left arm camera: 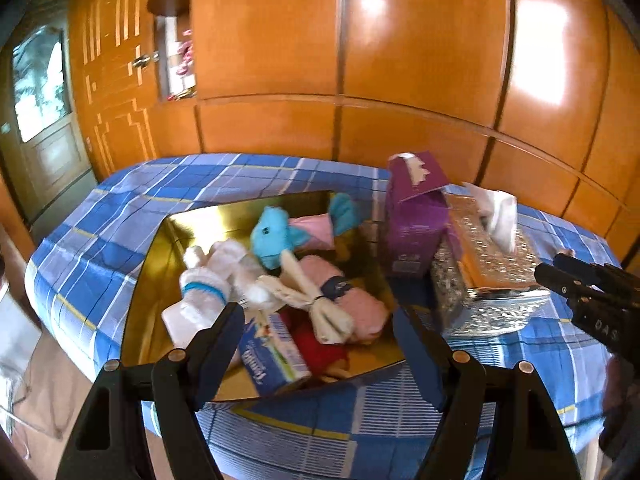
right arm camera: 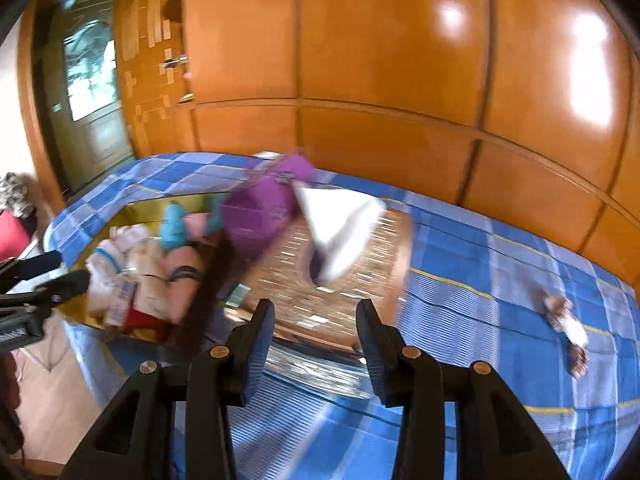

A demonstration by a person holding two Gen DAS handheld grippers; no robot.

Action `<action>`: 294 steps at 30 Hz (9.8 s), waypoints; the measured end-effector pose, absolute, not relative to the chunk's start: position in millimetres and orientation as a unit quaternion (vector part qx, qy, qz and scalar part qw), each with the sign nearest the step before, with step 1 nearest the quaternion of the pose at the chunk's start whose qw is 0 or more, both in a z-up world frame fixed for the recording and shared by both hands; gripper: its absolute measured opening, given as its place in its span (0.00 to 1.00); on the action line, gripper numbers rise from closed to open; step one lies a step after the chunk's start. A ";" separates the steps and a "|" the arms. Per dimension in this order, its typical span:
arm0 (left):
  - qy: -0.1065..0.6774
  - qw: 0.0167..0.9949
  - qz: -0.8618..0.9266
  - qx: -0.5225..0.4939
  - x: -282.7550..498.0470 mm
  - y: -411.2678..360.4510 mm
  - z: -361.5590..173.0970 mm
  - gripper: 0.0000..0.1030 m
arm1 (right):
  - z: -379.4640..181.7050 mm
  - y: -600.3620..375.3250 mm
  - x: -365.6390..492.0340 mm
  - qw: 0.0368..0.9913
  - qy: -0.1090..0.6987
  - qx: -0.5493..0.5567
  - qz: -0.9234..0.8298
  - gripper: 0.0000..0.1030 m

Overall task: Organize soft objects
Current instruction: 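Move both tools back toward the scrunchie and mesh sponge, then grasp the white mesh sponge with the left tool while the right tool grasps the brown scrunchie, then lift the mesh sponge with the left tool while the right tool lifts the scrunchie, then lower the mesh sponge into the gold tray and open the left tool, then carry the brown scrunchie with the right tool into the tray and release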

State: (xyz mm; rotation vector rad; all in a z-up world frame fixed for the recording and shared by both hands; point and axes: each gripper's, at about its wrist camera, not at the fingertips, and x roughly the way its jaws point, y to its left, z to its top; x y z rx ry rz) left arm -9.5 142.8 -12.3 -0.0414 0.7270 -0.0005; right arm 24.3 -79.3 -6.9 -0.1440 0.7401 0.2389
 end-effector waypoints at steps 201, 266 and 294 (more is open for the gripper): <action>0.328 0.940 0.050 -0.079 37.7 175.3 0.5 0.34 | -115.7 -340.8 29.6 0.877 0.437 0.043 -0.193 0.20; 0.422 0.897 0.100 -0.079 64.5 206.6 -75.7 0.69 | -115.7 -336.0 25.3 0.889 0.410 0.037 -0.202 0.20; 0.385 0.918 0.070 -0.068 15.3 183.8 -48.5 0.75 | -68.7 -313.2 82.0 0.886 0.440 0.056 -0.134 0.16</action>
